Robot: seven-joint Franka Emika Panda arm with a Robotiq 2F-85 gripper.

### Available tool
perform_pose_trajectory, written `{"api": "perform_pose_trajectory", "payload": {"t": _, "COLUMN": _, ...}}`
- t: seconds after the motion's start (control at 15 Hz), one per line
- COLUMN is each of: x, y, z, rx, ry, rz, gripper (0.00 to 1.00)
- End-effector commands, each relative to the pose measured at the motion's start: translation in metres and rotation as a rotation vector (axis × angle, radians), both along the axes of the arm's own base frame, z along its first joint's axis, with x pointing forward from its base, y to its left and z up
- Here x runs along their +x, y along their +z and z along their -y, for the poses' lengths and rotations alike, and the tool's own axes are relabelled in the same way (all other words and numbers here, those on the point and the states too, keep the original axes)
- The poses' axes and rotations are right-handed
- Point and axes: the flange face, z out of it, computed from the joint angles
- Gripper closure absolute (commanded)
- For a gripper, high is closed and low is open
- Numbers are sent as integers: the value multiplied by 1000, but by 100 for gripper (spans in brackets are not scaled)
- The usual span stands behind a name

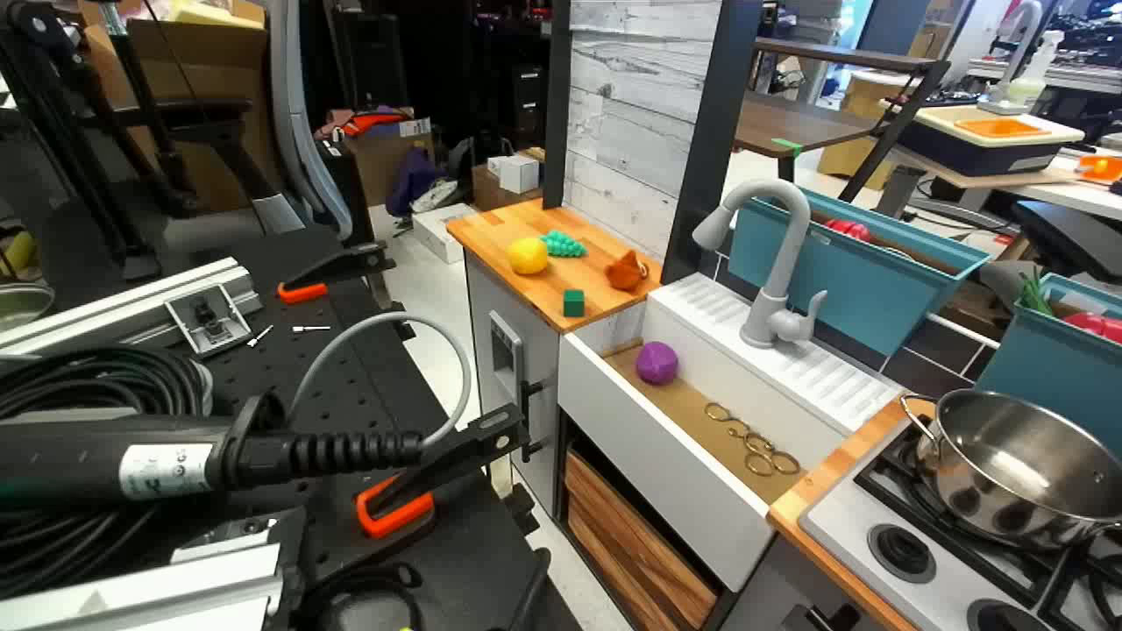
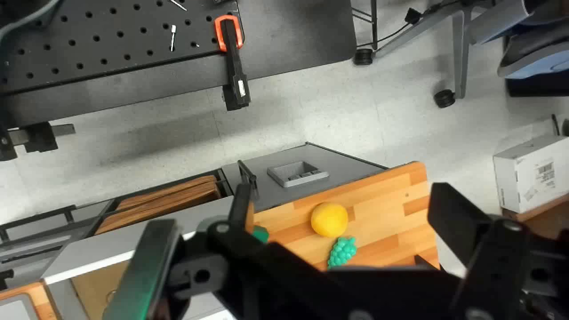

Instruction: Move the yellow plush toy to the left

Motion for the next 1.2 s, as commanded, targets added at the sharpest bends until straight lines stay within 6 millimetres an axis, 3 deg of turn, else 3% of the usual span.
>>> {"api": "perform_pose_trajectory", "payload": {"t": 0.0, "x": 0, "y": 0, "z": 0, "rx": 0, "ry": 0, "rz": 0, "gripper": 0}}
{"api": "perform_pose_trajectory", "payload": {"t": 0.67, "x": 0, "y": 0, "z": 0, "rx": 0, "ry": 0, "rz": 0, "gripper": 0}}
{"api": "perform_pose_trajectory", "payload": {"t": 0.93, "x": 22, "y": -32, "z": -17, "rx": -30, "ry": -19, "rz": -38, "gripper": 0}}
{"api": "perform_pose_trajectory", "payload": {"t": 1.13, "x": 52, "y": -69, "z": -36, "rx": -55, "ry": -42, "rz": -22, "gripper": 0}}
